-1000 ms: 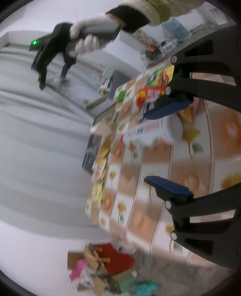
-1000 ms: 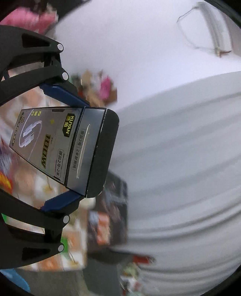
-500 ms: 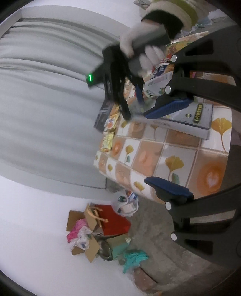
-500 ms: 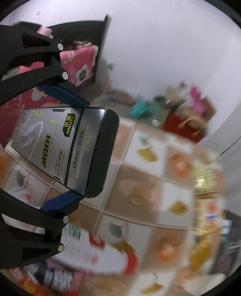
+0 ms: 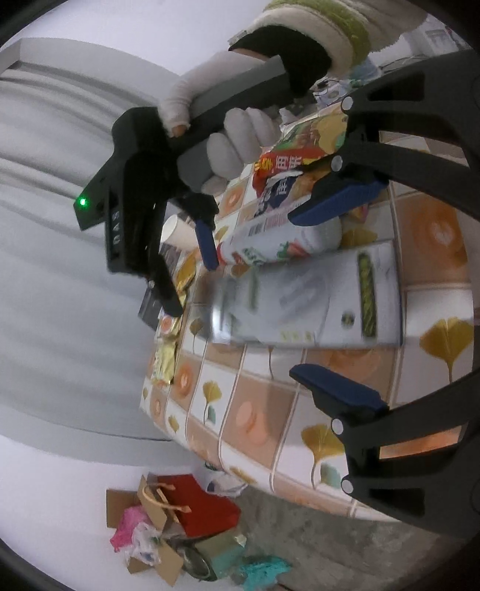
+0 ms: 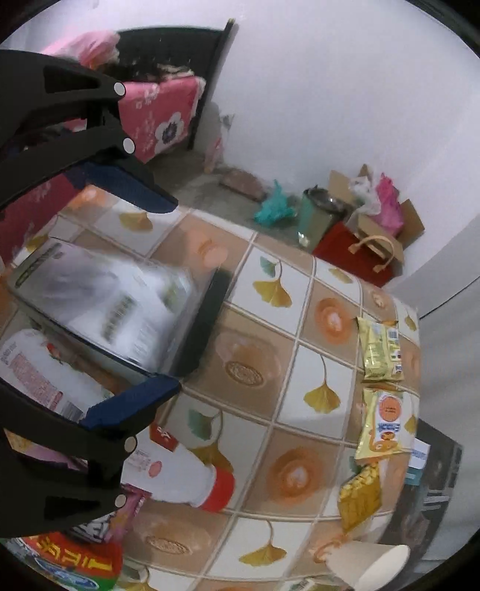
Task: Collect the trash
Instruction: 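Pass the silver cable box from the right tool into the left tool, then grasp the white red-capped bottle with the right tool while the left tool holds the box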
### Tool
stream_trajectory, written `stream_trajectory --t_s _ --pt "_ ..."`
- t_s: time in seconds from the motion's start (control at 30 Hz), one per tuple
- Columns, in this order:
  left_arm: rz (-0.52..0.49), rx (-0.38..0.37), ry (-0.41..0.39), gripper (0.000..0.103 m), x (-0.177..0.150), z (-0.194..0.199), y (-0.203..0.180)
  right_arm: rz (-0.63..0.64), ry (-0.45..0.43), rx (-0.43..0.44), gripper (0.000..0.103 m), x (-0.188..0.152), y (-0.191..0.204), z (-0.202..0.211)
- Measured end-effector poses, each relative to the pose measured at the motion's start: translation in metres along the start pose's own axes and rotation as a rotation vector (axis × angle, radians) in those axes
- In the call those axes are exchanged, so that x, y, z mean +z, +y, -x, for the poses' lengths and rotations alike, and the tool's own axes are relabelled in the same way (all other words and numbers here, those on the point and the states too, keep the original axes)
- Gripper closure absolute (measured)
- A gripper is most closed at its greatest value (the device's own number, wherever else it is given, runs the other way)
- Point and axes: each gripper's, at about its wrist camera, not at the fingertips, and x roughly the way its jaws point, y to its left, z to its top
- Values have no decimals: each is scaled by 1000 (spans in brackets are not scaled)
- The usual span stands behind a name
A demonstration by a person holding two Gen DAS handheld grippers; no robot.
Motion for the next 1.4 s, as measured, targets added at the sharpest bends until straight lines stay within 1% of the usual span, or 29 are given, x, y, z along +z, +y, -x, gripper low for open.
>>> stream_trajectory --t_s 0.13,0.2,0.23,0.3,0.37,0.43,0.53,0.67,0.77,0.8,0.87,0.93,1.07,1.13,1.3,1.4 --pt "-2 5 14 30 -1 -2 -5 0 -11 5 15 -1 2 -11" --pt "-8 10 24 28 -2 -2 -7 20 -35 -13 15 -1 5 -8" --pt "-14 9 36 25 -2 -3 -9 33 -53 -29 15 -2 6 -3" --pt "-37 7 66 23 -3 -9 -14 47 -75 -52 15 -3 4 6" --pt "-72 9 98 22 -7 -18 -20 57 -100 -97 15 -5 -2 17" --pt "-118 42 135 21 -12 -31 -28 59 -113 -135 15 -7 -9 27" --pt "-143 88 161 21 -16 -45 -33 38 -118 -187 15 -9 -25 36" --pt "-111 126 171 21 -14 -60 -27 -43 -88 -245 15 -9 -54 35" --pt "-103 142 198 21 -12 -71 -22 -97 -43 -254 15 -8 -74 24" --pt "-103 152 216 21 -13 -76 -20 -104 -35 -252 15 -8 -76 22" --pt "-110 169 226 21 -14 -81 -18 -138 -9 -241 15 -6 -86 14" --pt "-128 193 229 21 -15 -84 -18 -161 4 -239 15 -5 -91 9" --pt "-98 198 250 21 -12 -92 -10 -187 24 -244 16 -2 -97 0" --pt "-86 199 256 21 -12 -94 -6 -197 35 -249 20 0 -99 -3" --pt "-84 224 255 23 -10 -99 -1 -223 66 -234 24 3 -105 -13" --pt "-71 226 252 23 -10 -99 1 -223 74 -227 27 4 -105 -16"
